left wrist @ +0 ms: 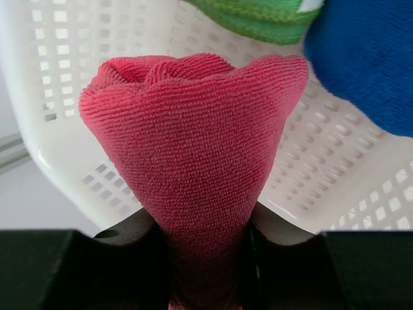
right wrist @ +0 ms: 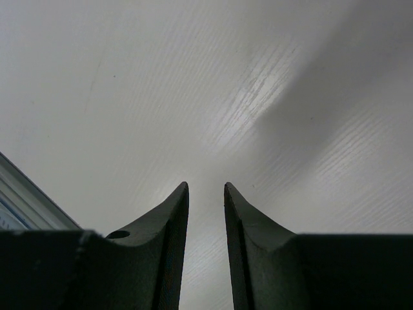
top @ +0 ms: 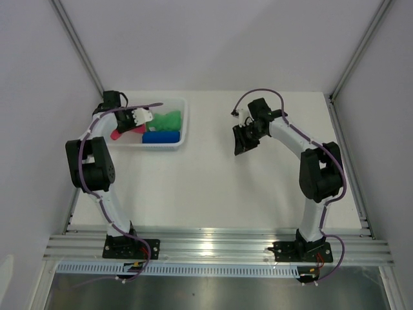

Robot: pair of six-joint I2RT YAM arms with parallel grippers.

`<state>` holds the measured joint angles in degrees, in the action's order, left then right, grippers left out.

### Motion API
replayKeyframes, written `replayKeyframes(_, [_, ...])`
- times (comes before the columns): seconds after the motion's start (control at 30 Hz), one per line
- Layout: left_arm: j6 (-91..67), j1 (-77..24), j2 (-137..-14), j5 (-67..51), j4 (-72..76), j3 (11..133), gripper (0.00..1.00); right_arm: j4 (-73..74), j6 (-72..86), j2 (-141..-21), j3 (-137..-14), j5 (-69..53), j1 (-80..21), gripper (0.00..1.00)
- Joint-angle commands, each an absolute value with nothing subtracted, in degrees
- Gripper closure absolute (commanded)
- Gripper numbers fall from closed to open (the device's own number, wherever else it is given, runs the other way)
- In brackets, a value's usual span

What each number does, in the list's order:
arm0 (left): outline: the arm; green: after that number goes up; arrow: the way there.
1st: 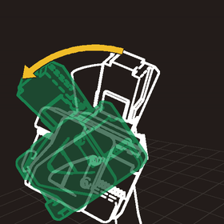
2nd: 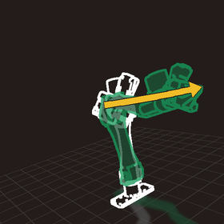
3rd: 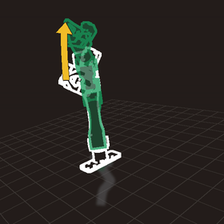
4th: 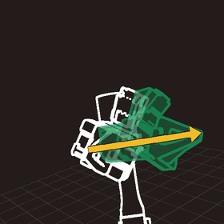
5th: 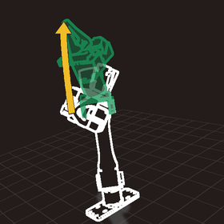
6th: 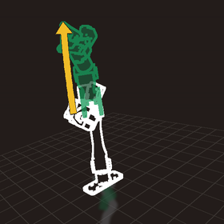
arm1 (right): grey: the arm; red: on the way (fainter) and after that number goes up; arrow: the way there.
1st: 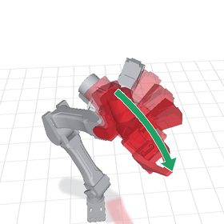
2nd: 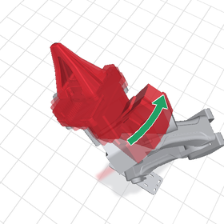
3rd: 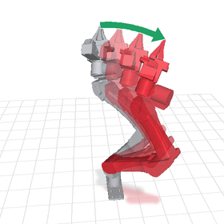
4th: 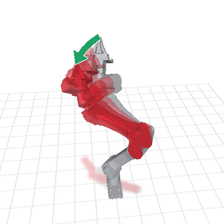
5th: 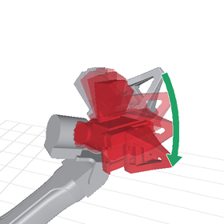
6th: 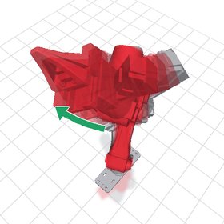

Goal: Roll the towels
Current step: Place the rolled towel into the container

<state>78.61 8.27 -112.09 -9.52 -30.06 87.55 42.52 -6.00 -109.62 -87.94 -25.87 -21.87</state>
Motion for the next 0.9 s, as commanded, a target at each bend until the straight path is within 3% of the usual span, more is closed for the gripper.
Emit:
replayKeyframes(0.0, [83.1, 9.5, -111.4, -16.5, -33.4, 88.7, 0.97, 43.9, -4.7, -111.1, -91.3, -24.3, -23.2, 0.68])
replayKeyframes(0.23, [93.8, 10.0, -110.8, -17.8, -38.4, 84.6, 0.94, 45.9, -5.8, -112.4, -93.3, -22.9, -23.8, 0.68])
replayKeyframes(0.47, [98.3, 11.4, -113.4, -18.8, -46.6, 90.2, 0.93, 46.6, -6.6, -112.9, -93.3, -22.6, -23.8, 0.68])
replayKeyframes(0.7, [114.8, 12.5, -112.3, -14.9, -47.7, 86.8, 0.93, 46.8, -7.0, -113.3, -93.0, -22.3, -23.8, 0.68])
replayKeyframes(0.87, [116.1, 11.9, -115.0, -15.1, -53.9, 89.8, 0.86, 47.3, -7.2, -113.3, -92.8, -22.0, -23.8, 0.68])
